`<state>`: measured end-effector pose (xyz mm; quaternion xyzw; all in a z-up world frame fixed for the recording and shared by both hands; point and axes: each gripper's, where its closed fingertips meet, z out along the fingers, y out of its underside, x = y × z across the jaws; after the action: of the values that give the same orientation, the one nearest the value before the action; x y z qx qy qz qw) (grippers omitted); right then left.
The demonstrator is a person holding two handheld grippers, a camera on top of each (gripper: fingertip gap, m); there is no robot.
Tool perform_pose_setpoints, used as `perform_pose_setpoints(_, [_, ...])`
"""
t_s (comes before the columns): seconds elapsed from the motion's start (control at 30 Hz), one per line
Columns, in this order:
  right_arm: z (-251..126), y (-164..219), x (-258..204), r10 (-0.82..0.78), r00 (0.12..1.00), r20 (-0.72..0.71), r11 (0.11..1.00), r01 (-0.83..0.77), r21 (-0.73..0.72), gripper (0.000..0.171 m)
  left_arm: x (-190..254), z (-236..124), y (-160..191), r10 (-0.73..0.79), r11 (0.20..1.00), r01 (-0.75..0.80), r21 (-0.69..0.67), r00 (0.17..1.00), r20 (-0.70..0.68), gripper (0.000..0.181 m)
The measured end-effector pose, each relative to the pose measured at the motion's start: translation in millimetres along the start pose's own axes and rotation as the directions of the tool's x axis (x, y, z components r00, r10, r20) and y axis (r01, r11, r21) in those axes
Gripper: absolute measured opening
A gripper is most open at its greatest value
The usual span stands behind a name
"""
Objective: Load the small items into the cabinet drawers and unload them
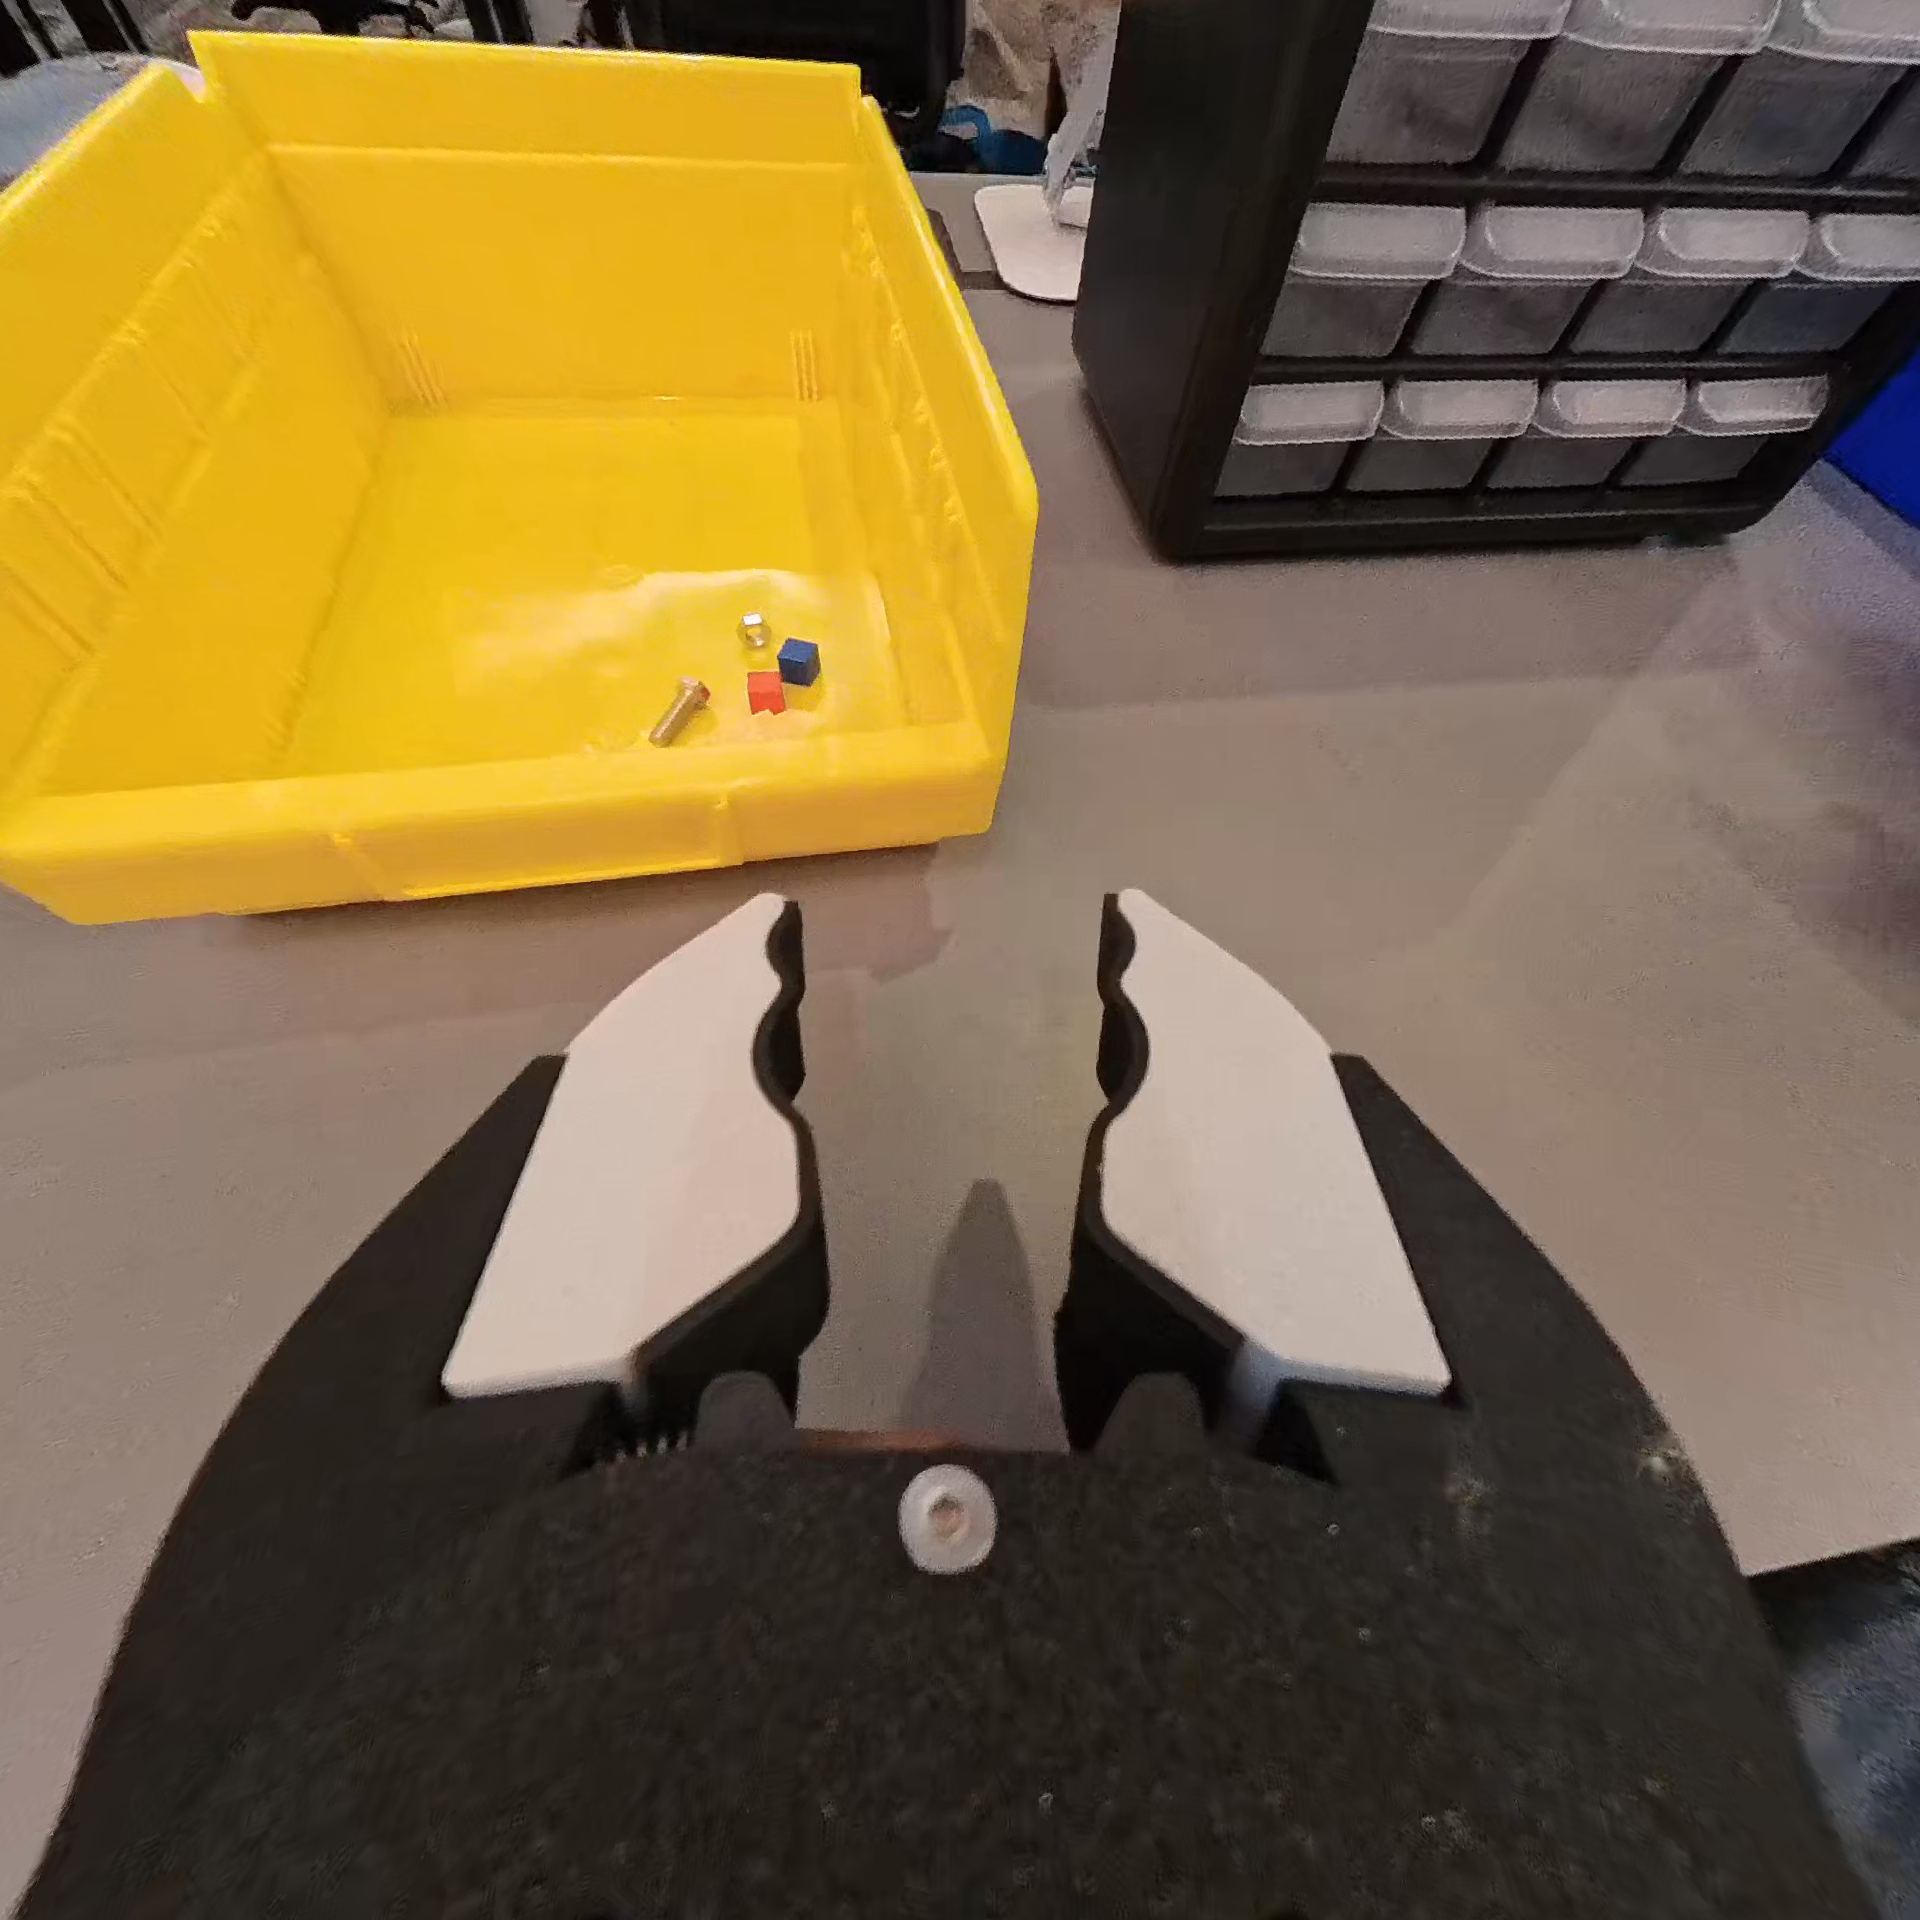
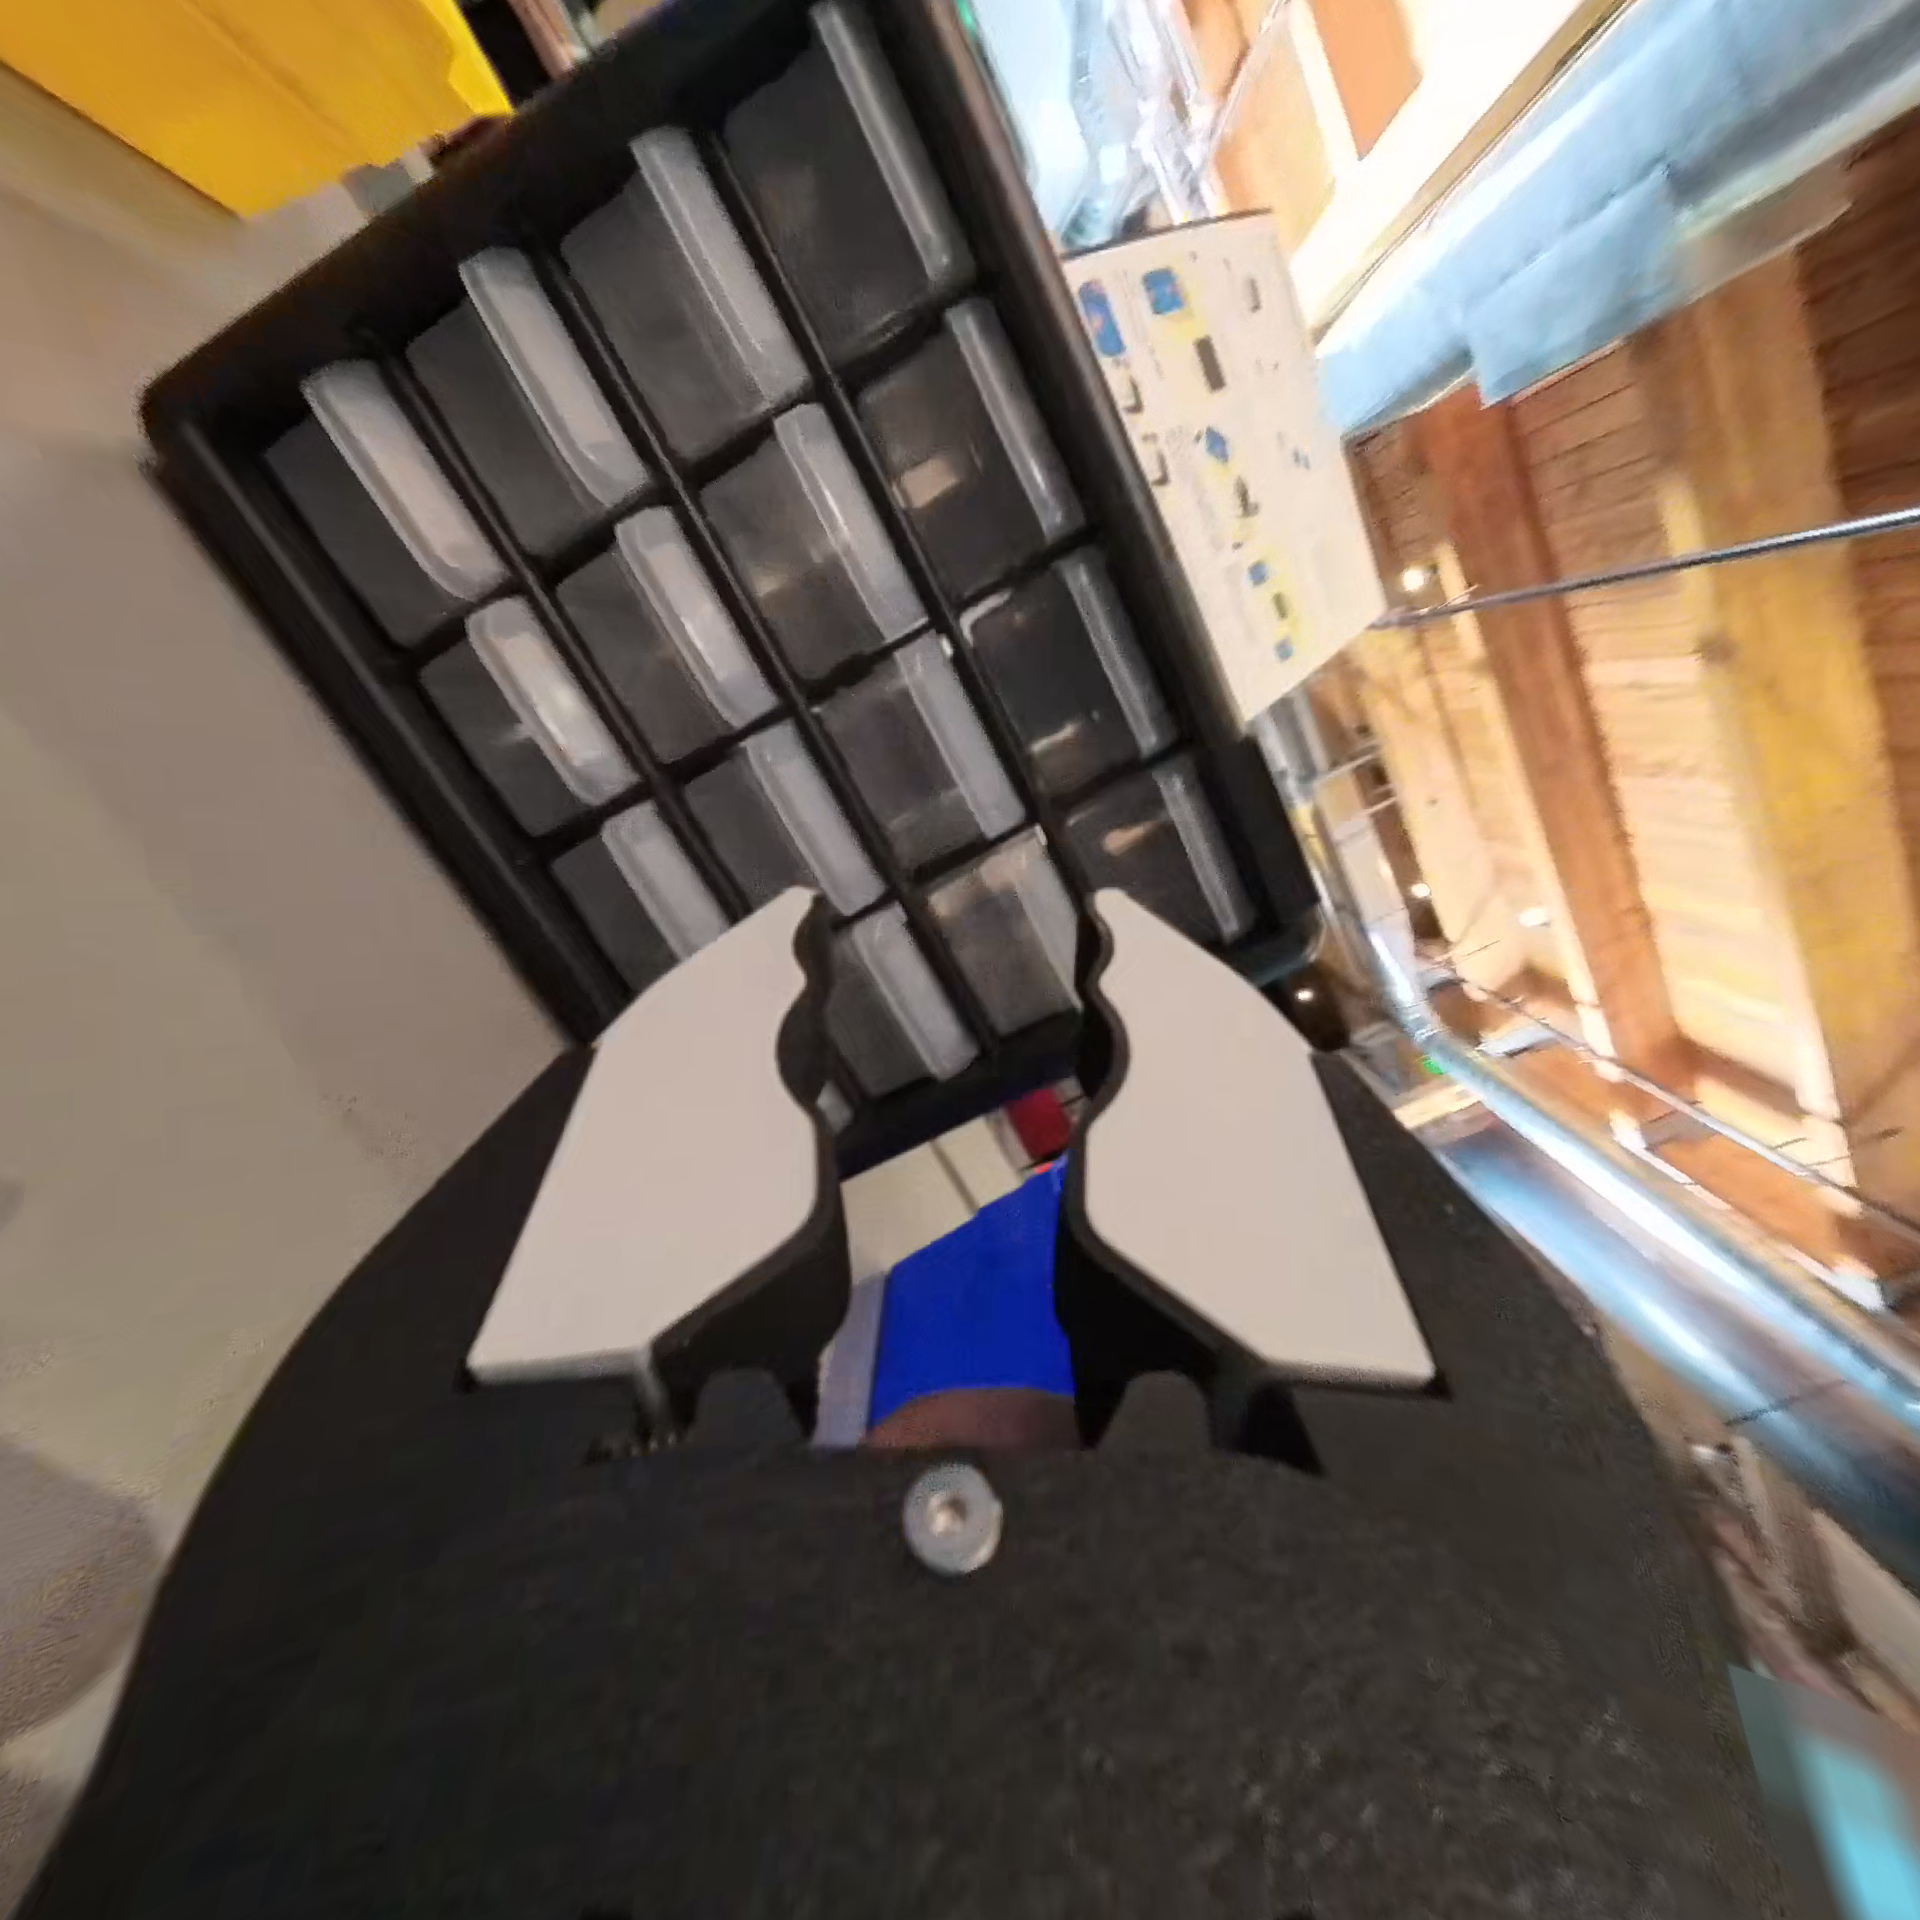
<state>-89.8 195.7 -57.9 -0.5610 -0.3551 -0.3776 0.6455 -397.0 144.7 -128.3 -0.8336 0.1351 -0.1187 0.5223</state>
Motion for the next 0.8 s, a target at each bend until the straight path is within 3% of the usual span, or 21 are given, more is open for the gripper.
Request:
perform_pose_setpoints(0.13, [56, 0, 1, -0.152, 0.983, -0.099, 0.988, 0.149, -0.037, 0.042, -3, -1, 2, 0.043, 0.999, -0.043, -0.001, 0.999, 0.033, 0.054])
perform_pose_setpoints(0.33, [90, 4, 6, -0.238, 0.96, -0.149, 0.971, 0.231, -0.066, 0.041, -7, 2, 6, 0.02, 1.0, -0.019, -0.017, 0.999, 0.026, 0.054])
perform_pose_setpoints(0.6, [93, -3, 1, -0.321, 0.928, -0.188, 0.946, 0.325, -0.011, 0.008, -5, 7, 8, -0.008, 0.999, 0.008, -0.032, 1.0, -0.008, 0.053])
perform_pose_setpoints(0.8, [80, -7, 2, -0.31, 0.94, -0.141, 0.95, 0.31, -0.021, 0.007, -2, 7, 8, 0.001, 0.999, -0.002, -0.035, 1.0, -0.015, 0.053])
